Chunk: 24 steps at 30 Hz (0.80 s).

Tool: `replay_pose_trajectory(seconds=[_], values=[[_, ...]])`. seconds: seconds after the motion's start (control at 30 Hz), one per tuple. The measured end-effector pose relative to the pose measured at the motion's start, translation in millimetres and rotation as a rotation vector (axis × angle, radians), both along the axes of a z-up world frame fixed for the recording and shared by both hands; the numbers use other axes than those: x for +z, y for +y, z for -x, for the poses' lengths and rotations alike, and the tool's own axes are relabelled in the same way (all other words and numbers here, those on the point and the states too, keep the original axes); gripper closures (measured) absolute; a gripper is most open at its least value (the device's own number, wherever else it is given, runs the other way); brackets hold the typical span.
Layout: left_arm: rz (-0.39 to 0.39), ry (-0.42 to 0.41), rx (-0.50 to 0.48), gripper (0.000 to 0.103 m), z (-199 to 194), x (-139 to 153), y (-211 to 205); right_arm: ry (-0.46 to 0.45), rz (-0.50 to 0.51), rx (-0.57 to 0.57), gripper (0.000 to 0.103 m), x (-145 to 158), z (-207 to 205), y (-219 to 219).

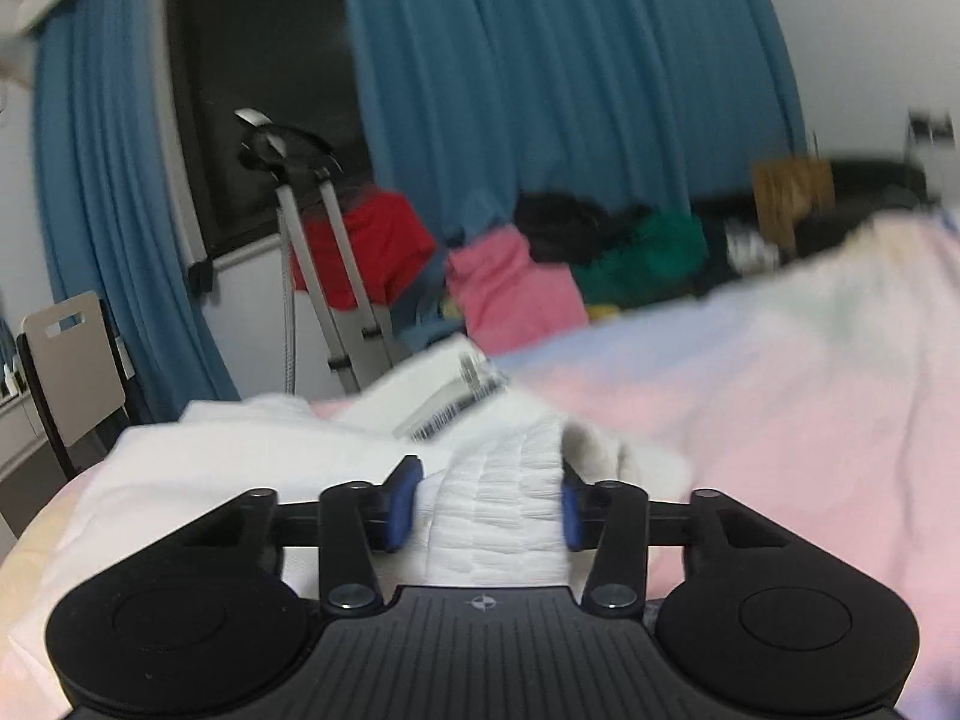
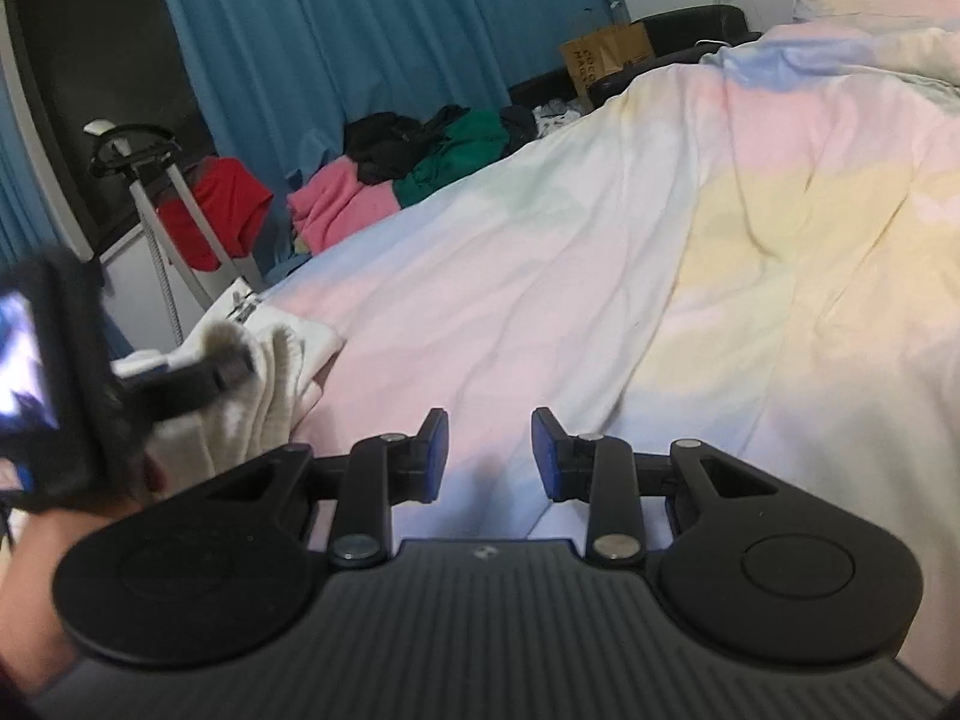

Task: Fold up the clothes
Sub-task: 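Grasp the ribbed cuff of the white sweatshirt with the left gripper, then lift the cuff with the left gripper and pull the sweatshirt open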

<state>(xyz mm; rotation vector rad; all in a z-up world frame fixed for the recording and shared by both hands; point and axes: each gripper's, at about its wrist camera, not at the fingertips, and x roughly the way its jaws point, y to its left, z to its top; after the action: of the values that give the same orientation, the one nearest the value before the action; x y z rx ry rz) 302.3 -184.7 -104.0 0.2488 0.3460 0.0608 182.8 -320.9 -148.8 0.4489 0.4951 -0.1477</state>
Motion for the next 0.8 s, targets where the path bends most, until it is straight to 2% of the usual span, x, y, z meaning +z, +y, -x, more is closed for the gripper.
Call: replay_pose_trajectory(seconds=[0.13, 0.3, 0.5, 0.57, 0.7, 0.8], values=[[0.074, -0.057, -0.018, 0.075, 29, 38, 24, -0.017, 0.003, 0.023, 0.069, 2, 0, 8], [0.198, -0.142, -0.005, 0.087, 95, 91, 83, -0.075, 0.033, 0.053, 0.069, 11, 9, 17], [0.279, -0.23, 0.042, 0.09, 173, 150, 164, -0.173, 0.08, 0.117, 0.069, 33, 32, 33], [0.305, -0.234, 0.069, 0.09, 193, 166, 196, -0.213, 0.088, 0.161, 0.068, 43, 44, 41], [0.333, -0.198, 0.127, 0.091, 214, 176, 262, -0.266, 0.134, 0.292, 0.068, 56, 72, 67], [0.348, -0.146, 0.19, 0.091, 218, 160, 307, -0.252, 0.152, 0.391, 0.068, 59, 89, 96]])
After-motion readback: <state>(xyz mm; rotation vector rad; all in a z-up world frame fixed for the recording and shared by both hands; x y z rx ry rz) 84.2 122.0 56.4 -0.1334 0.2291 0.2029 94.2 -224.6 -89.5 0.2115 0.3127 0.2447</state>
